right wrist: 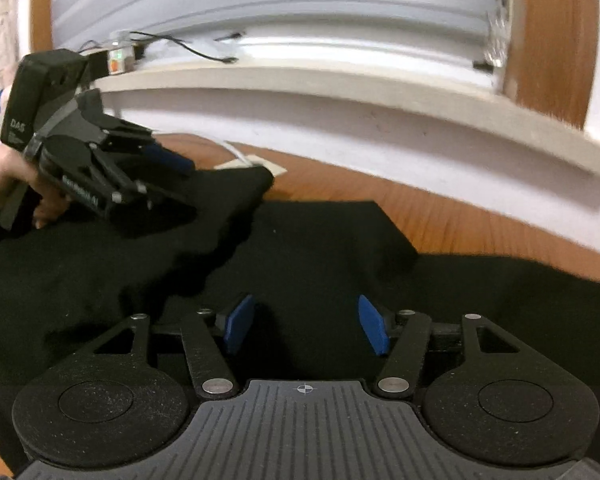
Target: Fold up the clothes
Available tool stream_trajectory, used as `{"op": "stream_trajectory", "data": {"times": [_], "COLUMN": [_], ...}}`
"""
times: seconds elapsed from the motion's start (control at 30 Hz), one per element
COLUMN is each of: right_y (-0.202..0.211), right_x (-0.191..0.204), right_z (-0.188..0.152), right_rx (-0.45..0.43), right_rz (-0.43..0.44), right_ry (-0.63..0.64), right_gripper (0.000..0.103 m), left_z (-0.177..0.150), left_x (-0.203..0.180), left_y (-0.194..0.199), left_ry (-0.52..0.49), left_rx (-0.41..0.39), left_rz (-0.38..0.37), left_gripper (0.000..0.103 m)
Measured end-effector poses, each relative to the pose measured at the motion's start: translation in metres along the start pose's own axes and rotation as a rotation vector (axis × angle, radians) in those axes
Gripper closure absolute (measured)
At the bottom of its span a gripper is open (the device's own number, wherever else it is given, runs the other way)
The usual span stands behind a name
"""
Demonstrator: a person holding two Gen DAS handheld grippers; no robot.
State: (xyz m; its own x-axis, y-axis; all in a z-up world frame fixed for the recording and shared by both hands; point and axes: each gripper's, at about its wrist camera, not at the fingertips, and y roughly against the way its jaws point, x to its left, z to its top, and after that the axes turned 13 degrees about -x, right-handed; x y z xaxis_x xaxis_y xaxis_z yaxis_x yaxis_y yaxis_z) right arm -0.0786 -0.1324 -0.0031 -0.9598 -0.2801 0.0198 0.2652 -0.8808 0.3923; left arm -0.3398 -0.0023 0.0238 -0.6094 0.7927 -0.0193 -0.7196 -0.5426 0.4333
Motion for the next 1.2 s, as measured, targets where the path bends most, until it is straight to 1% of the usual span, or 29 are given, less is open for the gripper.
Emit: {"op": "stream_trajectory", "data": {"times": [0.13,0.23,0.33,0.37,0.43,0.5,0.6,0.67,0.73,0.8,0.87,0.97,1.0,1.03,1.07,1.1,1.13,1.17,1.2], "right_y": [-0.007,-0.010,-0.001,0.004,0.015,0.026,0.043,0.052,0.058,0.062,0.066,0.067,0.066,0.066,0.067,0.068,0.070,0.071,0.073], "right_x": [-0.002,-0.003,-0.002,-0.001,0.005,0.021,0.048,0.064,0.078,0.092,0.105,0.120,0.124,0.127,0.129,0.131,0.132,0.134,0.136], "right_z": [0.002,0.004,0.004,0.003,-0.001,-0.006,-0.014,-0.019,-0.021,-0.021,-0.020,-0.023,-0.025,-0.027,-0.027,-0.027,-0.027,-0.027,-0.026], "right_rx": [-0.011,-0.029,-0.047,-0.041,-0.036,-0.037,-0.051,-0.063,-0.069,-0.068,-0.066,-0.049,-0.047,-0.056,-0.061,-0.064,-0.071,-0.078,-0.086], "right_rz": [-0.048,-0.102,-0.172,-0.183,-0.181,-0.171,-0.151,-0.141,-0.139,-0.134,-0.116,-0.112,-0.122,-0.134,-0.137,-0.137,-0.132,-0.127,-0.121], "right_ry": [-0.033,-0.053,-0.099,-0.131,-0.188,-0.206,-0.216,-0.229,-0.238,-0.242,-0.242,-0.236,-0.236,-0.233,-0.236,-0.241,-0.243,-0.244,-0.245], "right_gripper": [0.044,0.044,0.047,0.052,0.058,0.058,0.058,0.058,0.058,0.058,0.057,0.054,0.054,0.054,0.056,0.063,0.092,0.095,0.096], "left_z": [0.003,0.005,0.005,0.005,0.006,0.008,0.015,0.026,0.038,0.043,0.044,0.040,0.039,0.037,0.036,0.035,0.035,0.035,0.036], "left_x": [0.029,0.039,0.040,0.040,0.038,0.037,0.033,0.026,0.020,0.017,0.017,0.015,0.015,0.014,0.014,0.014,0.014,0.014,0.013], "left_y": [-0.009,-0.011,-0.010,-0.011,-0.012,-0.010,-0.009,-0.015,-0.026,-0.041,-0.054,-0.064,-0.067,-0.069,-0.070,-0.068,-0.066,-0.063,-0.058], "left_ry": [0.024,0.038,0.036,0.034,0.026,0.026,0.032,0.005,-0.030,-0.036,-0.026,-0.035,-0.040,-0.044,-0.045,-0.043,-0.043,-0.046,-0.054], "left_rx": [0.008,0.004,0.004,0.004,0.001,-0.017,-0.055,-0.055,-0.047,-0.030,-0.017,-0.006,-0.003,0.000,-0.002,-0.009,-0.017,-0.029,-0.046], "left_rz": [-0.022,-0.036,-0.038,-0.037,-0.030,-0.036,-0.079,-0.115,-0.117,-0.116,-0.128,-0.145,-0.150,-0.156,-0.158,-0.154,-0.148,-0.142,-0.135], "left_gripper": [0.019,0.019,0.018,0.018,0.018,0.018,0.018,0.019,0.022,0.027,0.029,0.040,0.046,0.055,0.060,0.076,0.086,0.086,0.090]}}
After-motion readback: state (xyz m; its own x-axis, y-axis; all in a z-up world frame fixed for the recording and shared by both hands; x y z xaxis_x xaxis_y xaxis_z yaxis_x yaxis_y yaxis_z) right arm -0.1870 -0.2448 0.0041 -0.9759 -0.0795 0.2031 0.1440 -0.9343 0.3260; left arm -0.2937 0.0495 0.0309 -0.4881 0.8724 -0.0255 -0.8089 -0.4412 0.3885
